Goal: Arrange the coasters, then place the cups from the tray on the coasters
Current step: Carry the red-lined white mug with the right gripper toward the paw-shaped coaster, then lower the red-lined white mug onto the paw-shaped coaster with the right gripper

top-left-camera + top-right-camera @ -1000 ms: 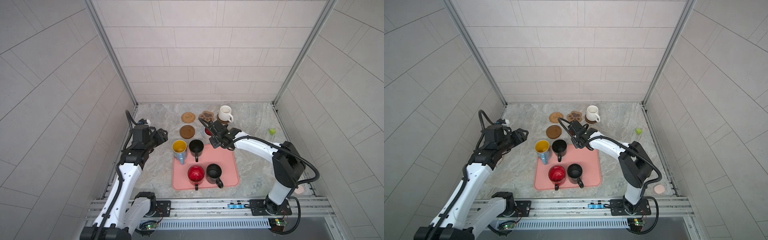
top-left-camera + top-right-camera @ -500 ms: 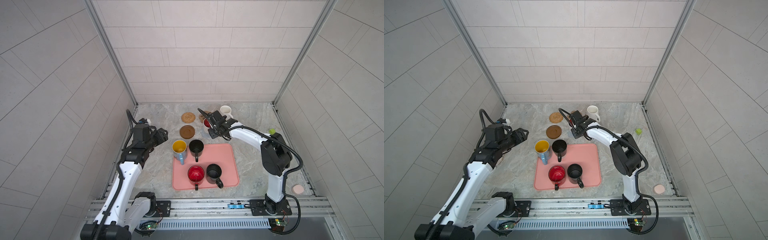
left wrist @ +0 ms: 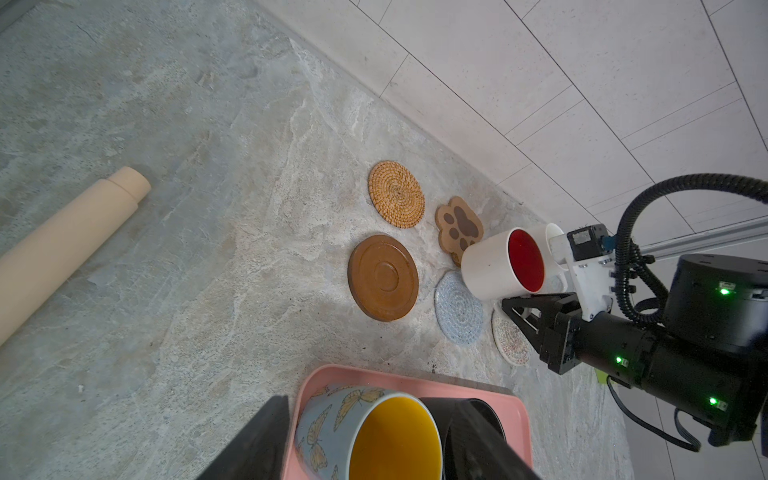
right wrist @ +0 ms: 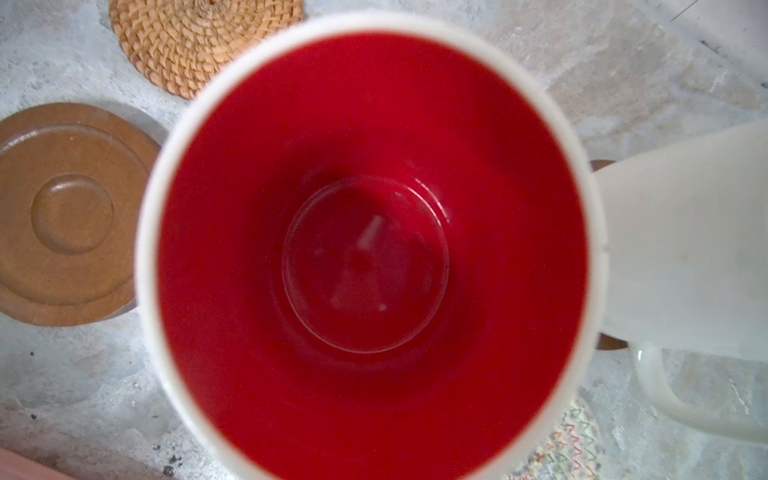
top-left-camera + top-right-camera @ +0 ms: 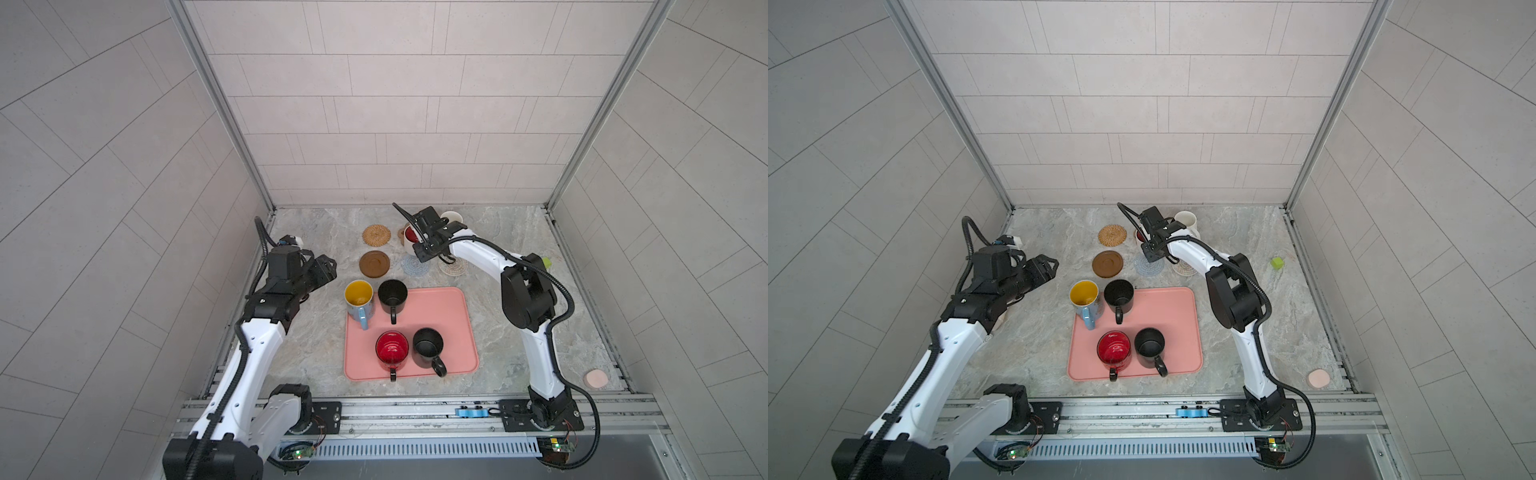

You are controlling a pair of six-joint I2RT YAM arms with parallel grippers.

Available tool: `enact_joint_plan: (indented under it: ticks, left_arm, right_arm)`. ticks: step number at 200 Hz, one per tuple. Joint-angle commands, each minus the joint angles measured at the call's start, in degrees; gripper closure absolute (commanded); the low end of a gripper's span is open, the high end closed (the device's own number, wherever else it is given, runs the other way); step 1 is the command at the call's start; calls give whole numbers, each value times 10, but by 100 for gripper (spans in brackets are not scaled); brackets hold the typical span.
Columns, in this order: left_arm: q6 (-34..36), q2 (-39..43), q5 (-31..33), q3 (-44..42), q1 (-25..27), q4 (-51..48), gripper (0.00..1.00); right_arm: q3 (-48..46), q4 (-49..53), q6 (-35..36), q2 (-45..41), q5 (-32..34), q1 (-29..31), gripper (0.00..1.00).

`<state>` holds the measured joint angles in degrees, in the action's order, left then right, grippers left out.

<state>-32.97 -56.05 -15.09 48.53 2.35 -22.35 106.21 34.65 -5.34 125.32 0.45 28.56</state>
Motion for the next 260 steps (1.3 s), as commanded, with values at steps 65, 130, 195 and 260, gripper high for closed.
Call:
enact_joint_plan:
  ticks: [65, 130, 195, 260]
  left_arm:
    - [9, -11, 6, 23, -2, 15, 31]
    - [10, -20, 7, 27, -3, 17, 31]
    - [13, -27, 6, 29, -3, 17, 31]
    - [12, -31, 6, 29, -3, 18, 31]
  right_arm:
    - [157, 40, 23, 78, -3, -19, 99]
    - [285, 92, 31, 156, -12, -29, 99]
    - [324, 94, 33, 181, -24, -42, 99]
    - [348, 91, 41, 204, -31, -42, 99]
